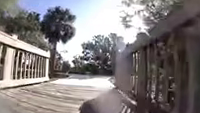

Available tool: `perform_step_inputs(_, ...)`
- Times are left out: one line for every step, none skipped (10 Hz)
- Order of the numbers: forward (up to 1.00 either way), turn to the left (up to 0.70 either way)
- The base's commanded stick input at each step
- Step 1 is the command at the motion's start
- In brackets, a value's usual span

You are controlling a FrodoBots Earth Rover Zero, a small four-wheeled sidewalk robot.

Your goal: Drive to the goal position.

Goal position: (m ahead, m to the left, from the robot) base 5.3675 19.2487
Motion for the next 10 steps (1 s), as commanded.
perform_step_inputs(0.70, 0.00)
perform_step_inputs(0.70, 0.00)
perform_step_inputs(0.70, 0.00)
perform_step_inputs(0.70, 0.00)
perform_step_inputs(0.70, 0.00)
perform_step_inputs(0.70, 0.00)
perform_step_inputs(0.70, 0.00)
perform_step_inputs(0.70, 0.00)
perform_step_inputs(0.70, 0.00)
perform_step_inputs(0.70, 0.00)
